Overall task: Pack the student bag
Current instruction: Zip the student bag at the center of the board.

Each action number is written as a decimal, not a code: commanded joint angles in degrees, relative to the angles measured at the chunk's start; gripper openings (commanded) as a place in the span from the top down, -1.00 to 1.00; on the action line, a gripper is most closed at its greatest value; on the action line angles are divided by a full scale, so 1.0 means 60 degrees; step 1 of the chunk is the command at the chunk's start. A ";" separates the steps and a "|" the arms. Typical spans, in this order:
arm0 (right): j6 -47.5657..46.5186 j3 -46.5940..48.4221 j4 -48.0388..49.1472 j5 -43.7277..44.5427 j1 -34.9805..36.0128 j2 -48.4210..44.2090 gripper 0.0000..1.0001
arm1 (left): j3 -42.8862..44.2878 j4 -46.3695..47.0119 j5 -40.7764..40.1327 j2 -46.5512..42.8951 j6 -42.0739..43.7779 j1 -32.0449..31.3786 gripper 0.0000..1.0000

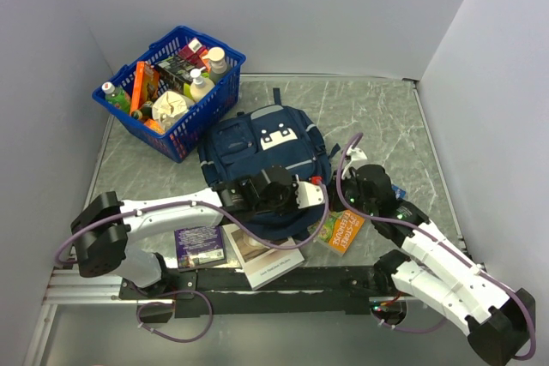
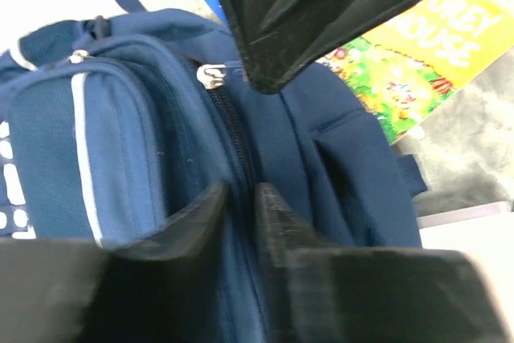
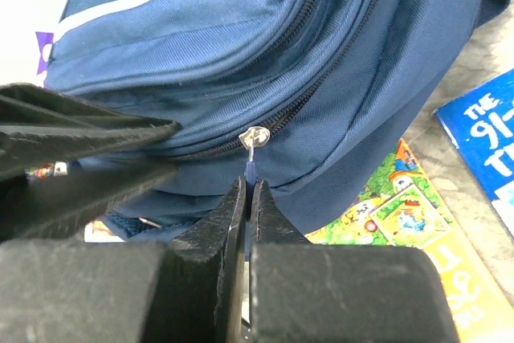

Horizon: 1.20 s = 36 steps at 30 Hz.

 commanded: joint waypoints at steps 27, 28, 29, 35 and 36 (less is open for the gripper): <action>-0.0544 0.1187 0.1536 -0.0548 -0.2452 0.2264 1.00 | 0.0657 -0.4391 0.3599 -0.1809 0.3963 0.0570 0.99; -0.0558 0.1274 0.1625 -0.0547 -0.2452 0.2367 1.00 | 0.0701 -0.4566 0.3760 -0.1839 0.4197 0.0614 0.98; -0.0617 0.1319 0.1727 -0.0576 -0.2452 0.2470 1.00 | 0.0759 -0.4916 0.4109 -0.1854 0.4591 0.0760 0.99; -0.0866 0.1670 0.2108 -0.0255 -0.2452 0.3261 1.00 | 0.1272 -0.6647 0.5562 -0.1956 0.6381 0.1230 0.99; -0.0837 0.1671 0.2196 -0.0225 -0.2452 0.3465 1.00 | 0.1360 -0.6880 0.5664 -0.1928 0.6397 0.1244 0.99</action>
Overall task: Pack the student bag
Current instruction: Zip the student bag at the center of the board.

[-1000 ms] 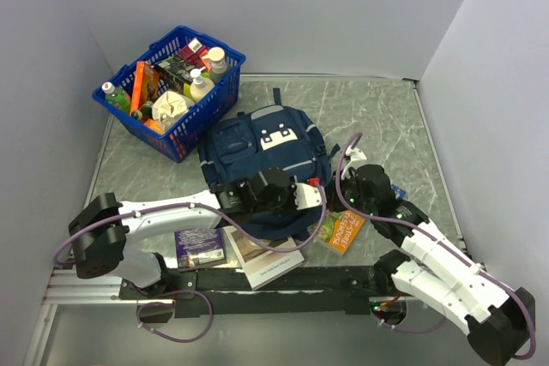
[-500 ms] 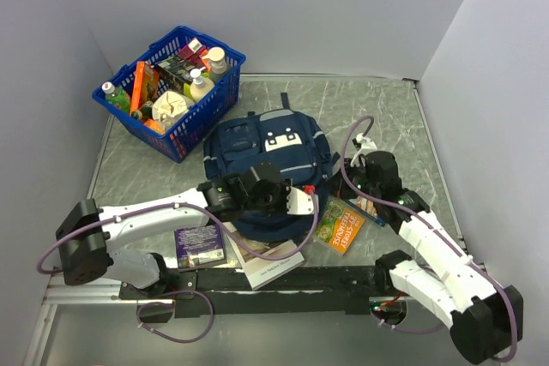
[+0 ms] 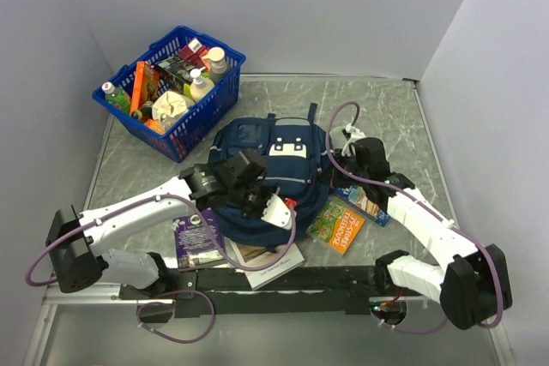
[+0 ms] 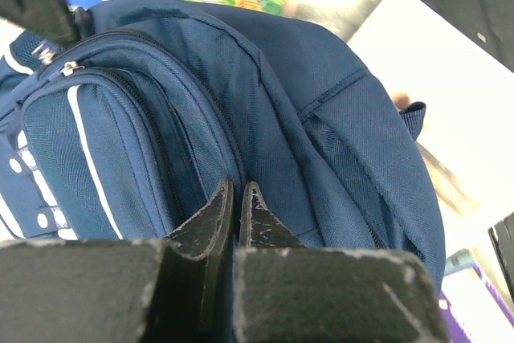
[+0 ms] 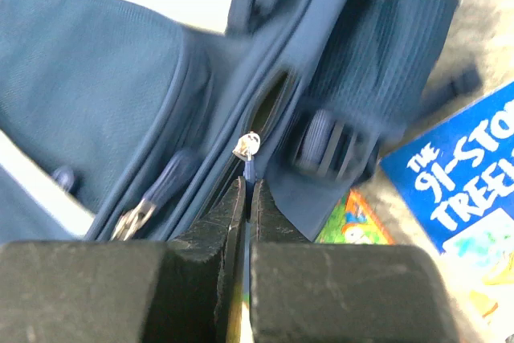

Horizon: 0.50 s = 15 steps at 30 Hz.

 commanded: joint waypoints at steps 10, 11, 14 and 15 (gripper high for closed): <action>-0.0203 0.0871 0.1905 0.1170 -0.0237 0.1099 1.00 | 0.0571 -0.3076 0.1763 -0.0495 0.1948 0.0389 0.99; -0.0174 0.0856 0.1934 0.1287 -0.0251 0.1172 1.00 | 0.0497 -0.3193 0.1793 -0.0539 0.2210 0.0463 0.99; 0.0002 0.0870 0.2169 0.1550 -0.0237 0.1362 1.00 | 0.0263 -0.3778 0.1895 -0.0686 0.2797 0.0727 0.99; 0.0119 0.0885 0.2430 0.1943 -0.0237 0.1392 1.00 | 0.0262 -0.3940 0.1895 -0.0715 0.2914 0.0771 0.99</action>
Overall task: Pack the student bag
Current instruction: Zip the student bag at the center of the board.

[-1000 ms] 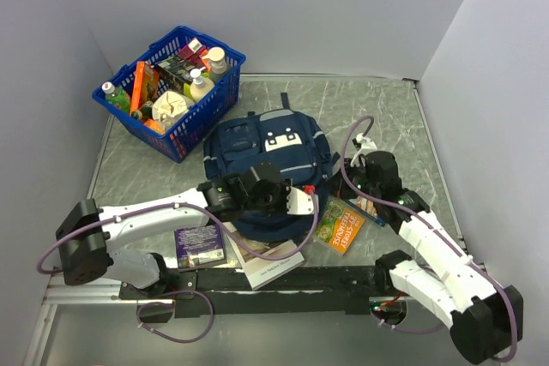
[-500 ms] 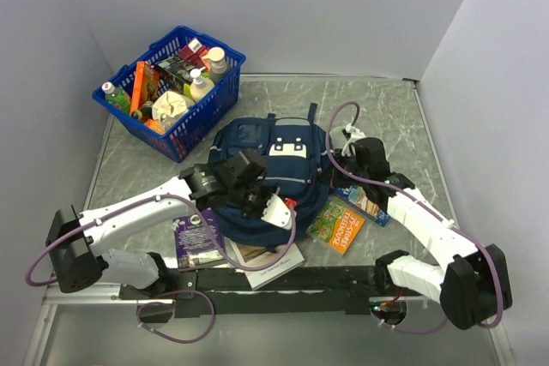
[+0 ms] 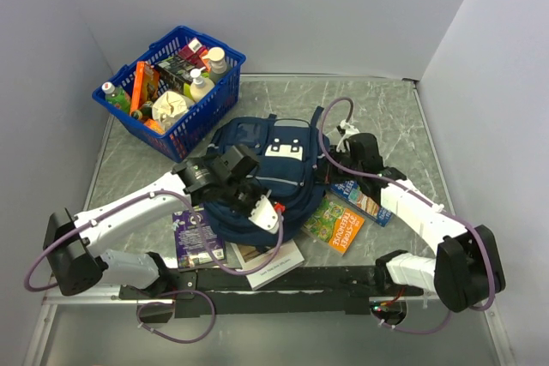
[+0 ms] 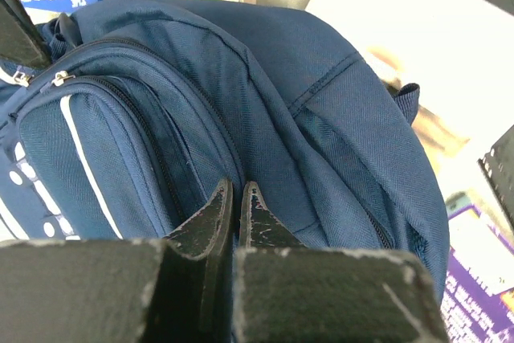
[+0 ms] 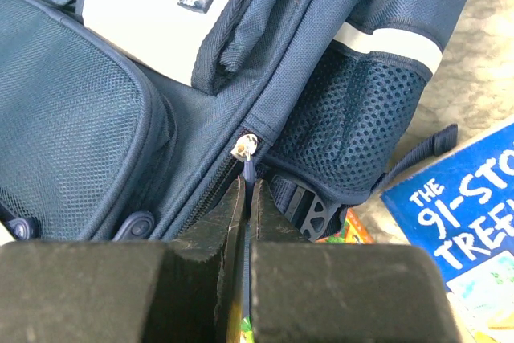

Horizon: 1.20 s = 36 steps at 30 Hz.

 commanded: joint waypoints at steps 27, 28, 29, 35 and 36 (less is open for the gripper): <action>0.1391 0.0703 0.1748 0.6300 -0.0255 0.0479 0.72 | -0.0432 -0.4128 -0.0424 -0.1742 0.1822 0.1851 0.99; 0.1390 0.0805 0.1560 0.6077 -0.0241 0.0566 0.22 | -0.0403 -0.3837 -0.0176 -0.1640 0.1675 0.1837 0.99; 0.1361 0.0995 0.1514 0.5842 -0.0269 0.0553 0.02 | -0.0373 -0.3703 0.0001 -0.1567 0.1572 0.1851 0.99; 0.0790 -0.0229 0.1832 0.4713 -0.0255 -0.1041 -0.66 | 0.0929 -0.3467 0.0573 -0.0878 0.0824 0.1880 0.99; 0.0645 -0.0582 0.2126 0.4567 -0.0255 -0.1320 -0.66 | 0.1293 -0.3438 0.0603 -0.0834 0.0824 0.1953 0.99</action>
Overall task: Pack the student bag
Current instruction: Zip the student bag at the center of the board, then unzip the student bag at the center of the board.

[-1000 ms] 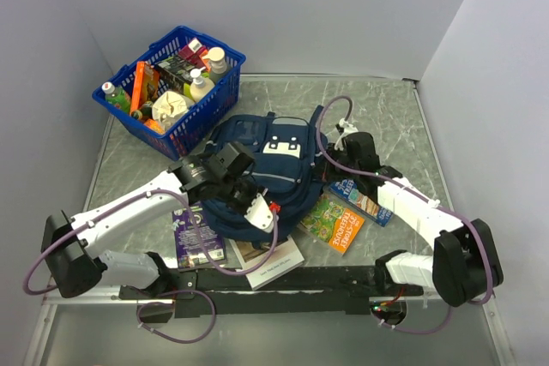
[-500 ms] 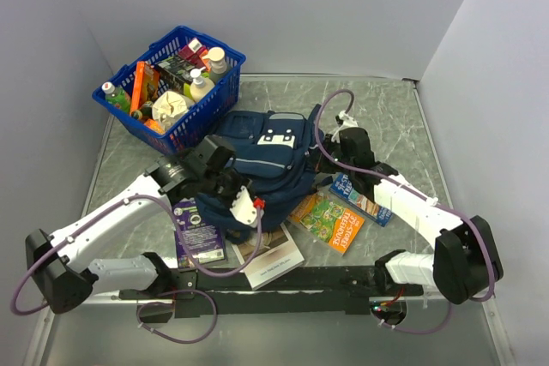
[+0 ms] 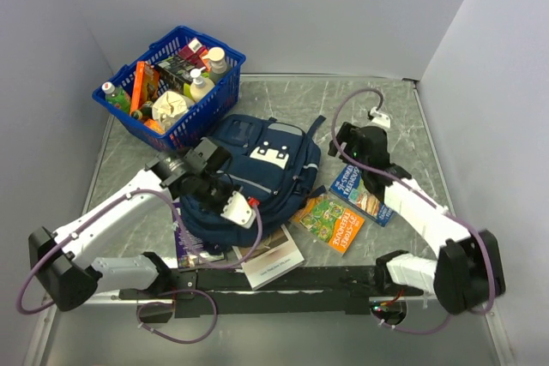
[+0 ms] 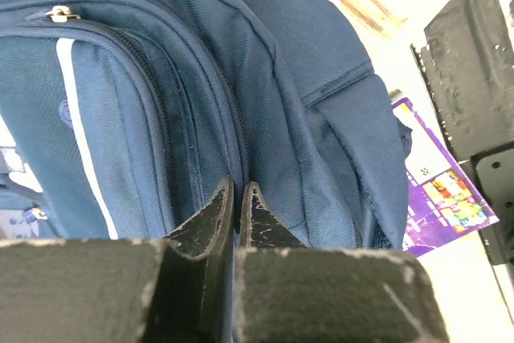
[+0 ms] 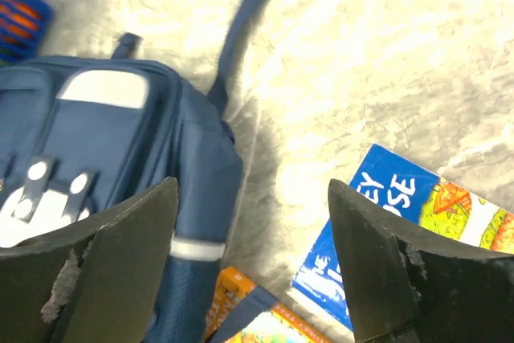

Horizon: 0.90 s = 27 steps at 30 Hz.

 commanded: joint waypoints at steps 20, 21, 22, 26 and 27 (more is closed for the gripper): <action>-0.1024 -0.4506 0.5194 -0.5108 0.0106 -0.3808 -0.08 | 0.2963 0.2750 0.0203 0.0014 -0.1995 0.0748 0.99; -0.0966 -0.4564 0.5121 -0.5108 0.0106 -0.3882 -0.08 | 0.2992 0.2794 0.0174 0.0058 -0.2011 0.0748 0.99; -0.0893 -0.4811 0.5178 -0.5108 0.0120 -0.3970 -0.07 | 0.3065 0.2896 0.0101 0.0102 -0.2025 0.0748 0.99; -0.0702 -0.5180 0.5091 -0.4962 0.0266 -0.4117 -0.08 | 0.3227 0.3219 -0.0090 0.0249 -0.2143 0.0748 0.99; -0.0702 -0.5209 0.5047 -0.4962 0.0296 -0.4073 -0.09 | 0.3241 0.3248 -0.0076 0.0249 -0.2143 0.0748 0.99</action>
